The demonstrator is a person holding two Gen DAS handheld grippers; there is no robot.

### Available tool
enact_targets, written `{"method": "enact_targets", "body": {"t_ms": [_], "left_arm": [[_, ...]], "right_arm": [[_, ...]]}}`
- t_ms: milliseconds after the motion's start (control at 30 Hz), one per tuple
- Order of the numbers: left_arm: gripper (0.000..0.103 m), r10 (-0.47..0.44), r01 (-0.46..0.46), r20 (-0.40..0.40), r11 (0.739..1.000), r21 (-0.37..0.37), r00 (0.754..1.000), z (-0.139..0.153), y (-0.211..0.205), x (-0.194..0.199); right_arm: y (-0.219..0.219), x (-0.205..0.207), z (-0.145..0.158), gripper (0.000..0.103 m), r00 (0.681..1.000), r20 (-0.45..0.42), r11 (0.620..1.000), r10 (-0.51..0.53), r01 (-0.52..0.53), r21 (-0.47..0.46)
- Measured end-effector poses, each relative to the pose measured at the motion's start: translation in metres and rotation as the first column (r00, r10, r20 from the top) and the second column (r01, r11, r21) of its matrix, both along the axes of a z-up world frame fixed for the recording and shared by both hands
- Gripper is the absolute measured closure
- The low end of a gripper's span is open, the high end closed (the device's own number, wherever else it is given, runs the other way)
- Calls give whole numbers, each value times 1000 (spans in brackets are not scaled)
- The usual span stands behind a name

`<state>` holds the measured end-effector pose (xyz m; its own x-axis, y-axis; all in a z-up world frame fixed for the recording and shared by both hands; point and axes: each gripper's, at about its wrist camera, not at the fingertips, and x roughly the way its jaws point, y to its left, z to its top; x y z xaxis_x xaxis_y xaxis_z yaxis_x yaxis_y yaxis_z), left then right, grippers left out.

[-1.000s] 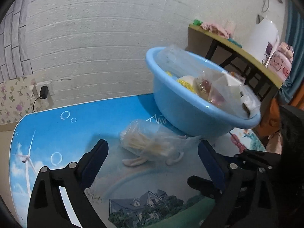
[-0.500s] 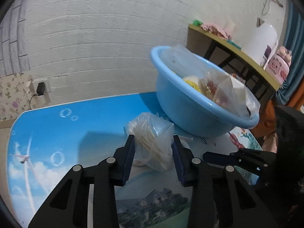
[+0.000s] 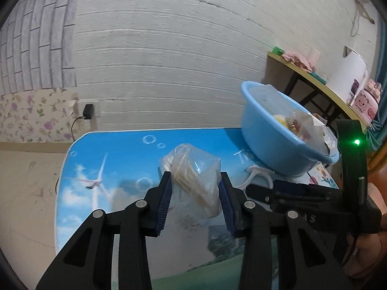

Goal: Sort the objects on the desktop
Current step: 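Grasp the toothpick bag with the left tool while the right tool grasps the white hook, then lift the toothpick bag and white hook and carry both over the basin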

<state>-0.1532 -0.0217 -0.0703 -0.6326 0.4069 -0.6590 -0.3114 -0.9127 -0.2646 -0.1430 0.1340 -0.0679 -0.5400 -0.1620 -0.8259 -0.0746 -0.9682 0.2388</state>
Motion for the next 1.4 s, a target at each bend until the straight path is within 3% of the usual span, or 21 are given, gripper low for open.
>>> {"method": "enact_targets", "body": {"t_ms": [233, 433, 533, 600, 667, 1033, 1400], "left_arm": [[66, 20, -20, -7, 1000, 4, 1000, -2, -16, 3], [66, 18, -18, -7, 1000, 12, 1000, -5, -20, 5], [66, 17, -17, -2, 1000, 10, 1000, -8, -21, 7], [66, 16, -16, 2, 1000, 10, 1000, -8, -21, 9], [66, 15, -15, 4, 1000, 14, 1000, -8, -20, 11], [66, 2, -2, 8, 1000, 9, 1000, -3, -10, 38], [66, -48, 48, 41, 999, -17, 998, -2, 34, 75]], "right_arm": [[-15, -14, -2, 35, 993, 7, 989, -120, 119, 87], [-15, -20, -4, 34, 987, 12, 976, -160, 156, 150], [-29, -19, -5, 37, 993, 8, 971, -114, 110, 212], [-30, -15, -5, 48, 996, 1, 974, -87, 84, 209], [-30, -14, -3, 53, 999, 3, 979, -51, 49, 197], [-8, 24, 2, 54, 997, -9, 986, 74, -72, 148], [35, 88, 18, 54, 986, -59, 971, 157, -143, 191]]}}
